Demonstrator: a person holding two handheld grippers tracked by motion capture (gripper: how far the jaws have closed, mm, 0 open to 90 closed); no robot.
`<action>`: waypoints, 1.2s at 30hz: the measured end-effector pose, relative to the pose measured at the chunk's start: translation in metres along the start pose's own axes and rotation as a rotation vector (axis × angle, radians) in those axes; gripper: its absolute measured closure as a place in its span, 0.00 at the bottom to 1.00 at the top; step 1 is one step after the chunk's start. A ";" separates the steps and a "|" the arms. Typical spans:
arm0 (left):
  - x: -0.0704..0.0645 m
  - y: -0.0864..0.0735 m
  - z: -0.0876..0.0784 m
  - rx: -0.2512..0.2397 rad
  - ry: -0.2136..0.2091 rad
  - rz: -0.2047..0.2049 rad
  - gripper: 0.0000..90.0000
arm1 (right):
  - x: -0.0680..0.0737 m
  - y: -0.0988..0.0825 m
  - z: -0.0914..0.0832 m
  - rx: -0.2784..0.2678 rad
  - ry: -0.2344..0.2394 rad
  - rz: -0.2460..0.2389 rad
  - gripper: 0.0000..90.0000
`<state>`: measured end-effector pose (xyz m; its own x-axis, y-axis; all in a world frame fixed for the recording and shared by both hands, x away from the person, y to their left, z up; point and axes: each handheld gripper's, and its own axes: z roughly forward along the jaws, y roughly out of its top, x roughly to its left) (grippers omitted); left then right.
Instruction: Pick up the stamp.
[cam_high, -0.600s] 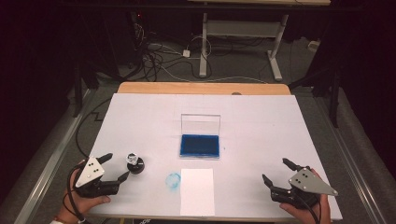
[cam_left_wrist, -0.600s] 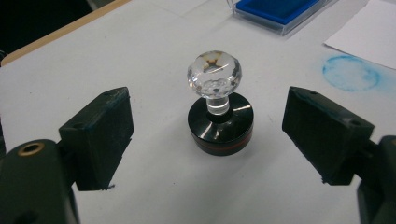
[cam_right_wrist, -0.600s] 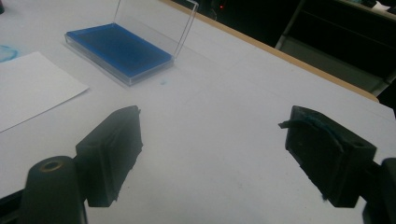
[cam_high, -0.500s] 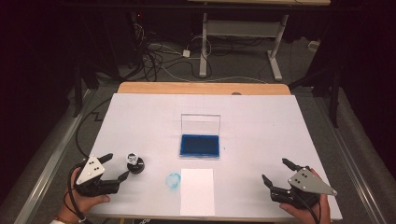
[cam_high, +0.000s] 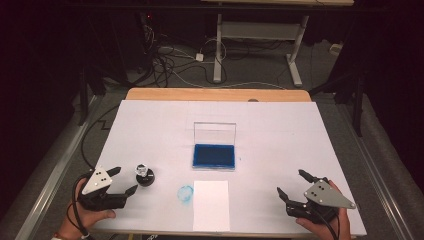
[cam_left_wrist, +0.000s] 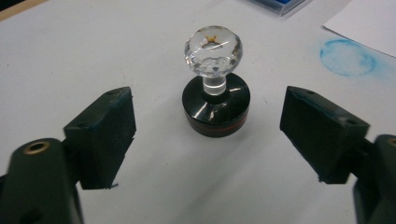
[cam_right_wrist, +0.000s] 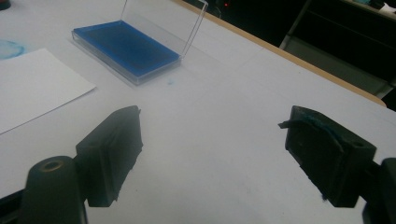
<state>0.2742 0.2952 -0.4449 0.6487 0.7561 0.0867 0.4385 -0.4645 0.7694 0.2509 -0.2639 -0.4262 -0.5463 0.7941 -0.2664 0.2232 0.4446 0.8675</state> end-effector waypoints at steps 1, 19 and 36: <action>0.000 0.000 0.000 0.000 0.000 0.000 0.24 | 0.000 0.000 0.000 0.001 0.001 0.000 0.21; 0.013 0.048 0.034 0.198 -0.077 0.012 0.24 | 0.001 -0.002 0.004 0.019 0.019 0.002 0.21; 0.015 0.053 0.049 0.241 -0.121 0.039 0.53 | 0.001 -0.003 0.004 0.017 0.019 -0.002 0.22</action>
<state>0.3375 0.2594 -0.4333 0.7315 0.6814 0.0260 0.5374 -0.5995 0.5931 0.2531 -0.2631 -0.4302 -0.5616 0.7856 -0.2598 0.2360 0.4530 0.8597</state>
